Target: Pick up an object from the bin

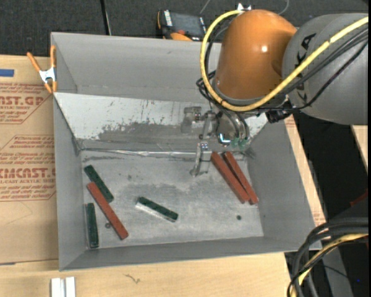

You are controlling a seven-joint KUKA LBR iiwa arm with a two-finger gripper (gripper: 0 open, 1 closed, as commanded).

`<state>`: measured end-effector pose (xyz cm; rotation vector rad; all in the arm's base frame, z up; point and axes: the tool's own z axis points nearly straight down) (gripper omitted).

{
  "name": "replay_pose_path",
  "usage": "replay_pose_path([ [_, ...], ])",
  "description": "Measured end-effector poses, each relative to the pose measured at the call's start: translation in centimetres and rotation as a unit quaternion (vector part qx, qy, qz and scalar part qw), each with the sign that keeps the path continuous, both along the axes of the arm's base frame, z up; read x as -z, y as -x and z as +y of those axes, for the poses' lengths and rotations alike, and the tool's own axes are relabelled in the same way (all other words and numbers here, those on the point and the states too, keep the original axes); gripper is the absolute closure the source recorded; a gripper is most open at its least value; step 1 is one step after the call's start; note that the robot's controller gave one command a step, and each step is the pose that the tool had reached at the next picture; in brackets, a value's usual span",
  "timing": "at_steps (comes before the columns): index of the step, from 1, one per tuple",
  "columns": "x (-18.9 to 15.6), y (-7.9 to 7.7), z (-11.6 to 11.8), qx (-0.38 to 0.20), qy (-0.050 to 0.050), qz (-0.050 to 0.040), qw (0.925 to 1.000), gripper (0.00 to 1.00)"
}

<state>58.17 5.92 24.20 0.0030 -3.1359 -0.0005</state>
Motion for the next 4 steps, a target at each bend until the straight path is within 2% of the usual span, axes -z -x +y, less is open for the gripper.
replay_pose_path([
  [1,14.1,4.8,4.3,-0.005,0.000,0.0013,1.0000,0.00],
  [2,6.2,7.5,3.6,-0.027,0.000,-0.0059,0.9996,0.00],
  [3,17.7,7.2,2.0,-0.058,0.000,0.0006,0.9983,0.00],
  [4,17.2,7.0,2.1,-0.058,0.000,-0.0023,0.9983,1.00],
])
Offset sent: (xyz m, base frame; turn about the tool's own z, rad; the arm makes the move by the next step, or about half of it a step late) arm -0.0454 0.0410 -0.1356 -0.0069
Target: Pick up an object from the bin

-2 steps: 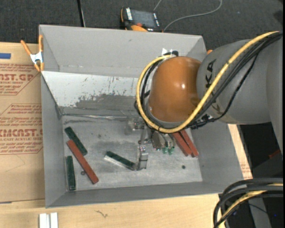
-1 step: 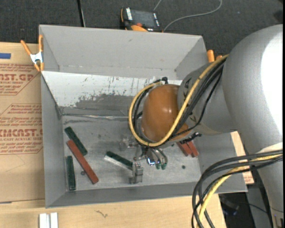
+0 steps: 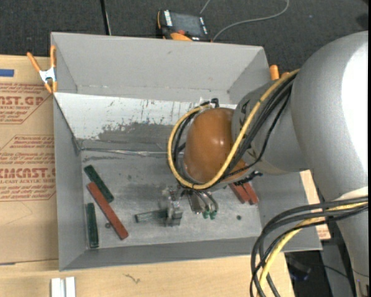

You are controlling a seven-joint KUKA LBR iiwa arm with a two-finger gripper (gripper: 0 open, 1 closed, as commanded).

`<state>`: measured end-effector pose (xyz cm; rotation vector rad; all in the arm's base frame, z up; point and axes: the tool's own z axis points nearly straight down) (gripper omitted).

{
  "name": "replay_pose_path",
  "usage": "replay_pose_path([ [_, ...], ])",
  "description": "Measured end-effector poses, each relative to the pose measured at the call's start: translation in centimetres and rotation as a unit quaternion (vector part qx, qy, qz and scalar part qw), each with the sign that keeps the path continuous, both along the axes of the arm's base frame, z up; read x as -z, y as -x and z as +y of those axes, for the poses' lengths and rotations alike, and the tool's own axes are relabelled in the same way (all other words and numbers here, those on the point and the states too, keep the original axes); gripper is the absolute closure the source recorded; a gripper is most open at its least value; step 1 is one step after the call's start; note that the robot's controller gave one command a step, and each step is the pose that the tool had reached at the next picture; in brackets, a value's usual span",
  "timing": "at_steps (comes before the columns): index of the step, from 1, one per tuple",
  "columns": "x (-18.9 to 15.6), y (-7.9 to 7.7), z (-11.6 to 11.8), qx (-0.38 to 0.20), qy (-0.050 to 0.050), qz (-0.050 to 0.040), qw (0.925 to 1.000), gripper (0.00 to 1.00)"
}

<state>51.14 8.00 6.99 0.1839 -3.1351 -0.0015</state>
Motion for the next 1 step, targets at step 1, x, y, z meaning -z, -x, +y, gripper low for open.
replay_pose_path([
  [1,-14.60,-1.14,3.62,0.010,-0.001,-0.0051,0.9999,1.00],
])
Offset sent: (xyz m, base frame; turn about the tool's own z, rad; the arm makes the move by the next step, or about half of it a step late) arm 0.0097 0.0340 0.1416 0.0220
